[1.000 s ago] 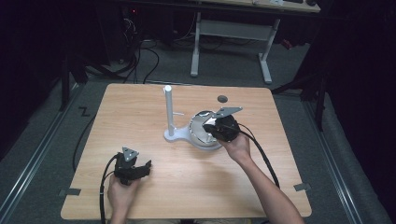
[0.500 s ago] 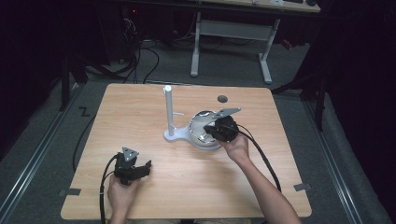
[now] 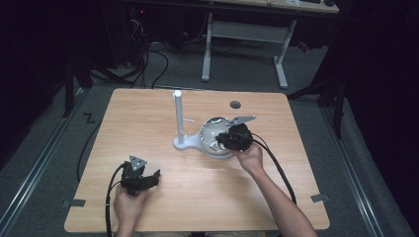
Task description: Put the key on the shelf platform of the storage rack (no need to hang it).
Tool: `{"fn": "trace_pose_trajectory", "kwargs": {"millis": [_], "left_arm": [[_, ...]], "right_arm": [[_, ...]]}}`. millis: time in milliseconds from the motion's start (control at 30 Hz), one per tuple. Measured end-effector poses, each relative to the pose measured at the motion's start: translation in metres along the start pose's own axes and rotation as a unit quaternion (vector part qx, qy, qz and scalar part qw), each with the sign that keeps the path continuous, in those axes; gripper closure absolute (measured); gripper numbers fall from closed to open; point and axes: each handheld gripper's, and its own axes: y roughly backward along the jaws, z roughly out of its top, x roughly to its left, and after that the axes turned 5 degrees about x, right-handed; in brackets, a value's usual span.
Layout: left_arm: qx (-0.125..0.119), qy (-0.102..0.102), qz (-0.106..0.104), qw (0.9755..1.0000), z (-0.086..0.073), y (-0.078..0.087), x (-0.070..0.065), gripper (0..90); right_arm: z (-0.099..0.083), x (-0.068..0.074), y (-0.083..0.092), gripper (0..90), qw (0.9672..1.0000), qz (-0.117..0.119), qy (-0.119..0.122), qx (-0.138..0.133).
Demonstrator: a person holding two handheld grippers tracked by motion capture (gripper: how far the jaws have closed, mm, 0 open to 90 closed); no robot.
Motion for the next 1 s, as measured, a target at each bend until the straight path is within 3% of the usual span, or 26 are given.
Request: {"fn": "trace_pose_trajectory", "kwargs": {"millis": [67, 100, 300, 667, 1000], "left_arm": [[0.000, 0.001, 0.000, 1.0000, 0.000, 0.000, 0.000, 25.2], [0.000, 0.001, 0.000, 1.0000, 0.000, 0.000, 0.000, 25.2], [0.000, 0.001, 0.000, 1.0000, 0.000, 0.000, 0.000, 25.2], [-0.001, -0.003, -0.001, 1.0000, 0.000, 0.000, 0.000, 25.3], [-0.001, -0.002, -0.001, 1.0000, 0.000, 0.000, 0.000, 25.3]], "right_arm": [[0.000, 0.000, 0.000, 72.2, 1.0000, 0.002, -0.003, -0.001], [0.000, -0.001, 0.002, 66.5, 1.0000, 0.002, -0.007, -0.004], [0.000, -0.005, 0.008, 60.3, 0.9996, 0.003, -0.023, -0.013], [-0.007, -0.014, 0.022, 60.9, 0.9988, 0.001, -0.041, -0.026], [-0.009, -0.020, 0.040, 59.3, 0.9983, -0.013, -0.041, -0.039]]}}
